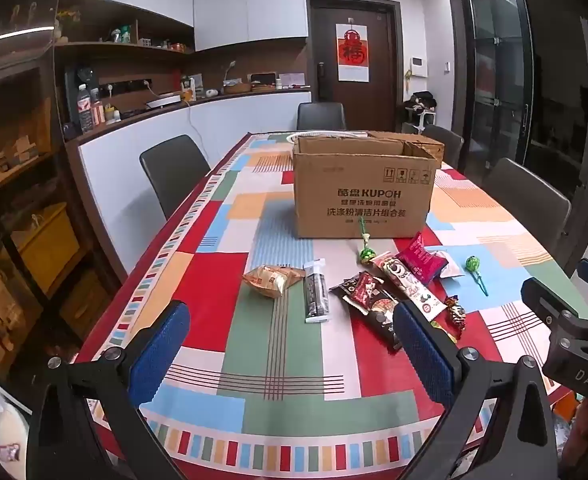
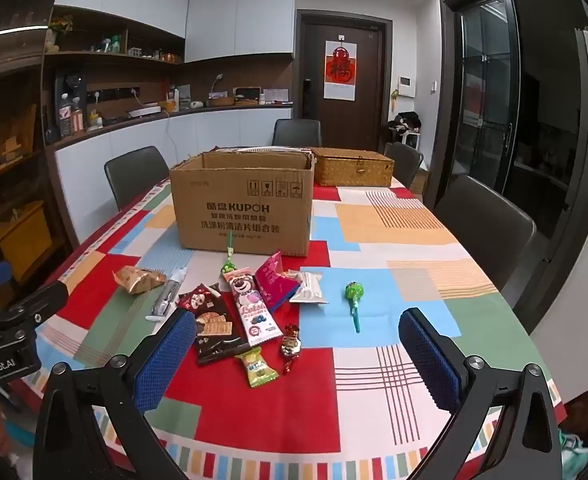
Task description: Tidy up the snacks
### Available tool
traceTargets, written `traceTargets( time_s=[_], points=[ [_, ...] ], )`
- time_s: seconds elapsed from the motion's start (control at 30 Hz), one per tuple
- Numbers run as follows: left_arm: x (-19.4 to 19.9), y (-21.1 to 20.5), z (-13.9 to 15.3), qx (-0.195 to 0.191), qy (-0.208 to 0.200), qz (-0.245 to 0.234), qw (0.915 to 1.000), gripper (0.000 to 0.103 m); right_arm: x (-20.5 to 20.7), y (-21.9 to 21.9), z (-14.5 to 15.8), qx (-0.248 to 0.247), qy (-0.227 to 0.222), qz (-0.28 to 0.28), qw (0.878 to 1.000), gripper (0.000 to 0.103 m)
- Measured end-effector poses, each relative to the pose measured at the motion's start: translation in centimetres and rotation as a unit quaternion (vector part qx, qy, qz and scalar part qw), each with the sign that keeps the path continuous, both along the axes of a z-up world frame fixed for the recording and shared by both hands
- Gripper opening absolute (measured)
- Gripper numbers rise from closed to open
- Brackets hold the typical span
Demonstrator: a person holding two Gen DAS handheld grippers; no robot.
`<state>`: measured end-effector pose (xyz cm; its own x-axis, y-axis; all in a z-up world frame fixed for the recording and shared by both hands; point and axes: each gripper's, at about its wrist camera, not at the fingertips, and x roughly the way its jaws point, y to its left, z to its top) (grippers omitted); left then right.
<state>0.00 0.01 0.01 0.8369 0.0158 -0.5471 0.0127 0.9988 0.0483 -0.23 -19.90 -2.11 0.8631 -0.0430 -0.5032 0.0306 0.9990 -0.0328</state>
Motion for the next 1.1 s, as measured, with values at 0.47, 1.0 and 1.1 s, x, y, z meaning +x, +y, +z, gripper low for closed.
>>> traceTargets(
  time_s=[0.47, 1.0, 1.1],
  points=[
    [-0.45, -0.11, -0.17, 0.001, 0.003, -0.003, 1.0, 0.103, -0.1, 0.16, -0.05, -0.002, 0.0, -0.001, 1.0, 0.102],
    [-0.33, -0.32, 0.09, 0.0, 0.002, -0.007, 1.0, 0.103, -0.09, 0.01, 0.07, 0.001, 0.0, -0.001, 1.0, 0.102],
    [-0.34, -0.39, 0.07, 0.0, 0.001, -0.01, 1.0, 0.103, -0.14, 0.02, 0.06, 0.002, -0.002, -0.002, 1.0, 0.102]
  ],
)
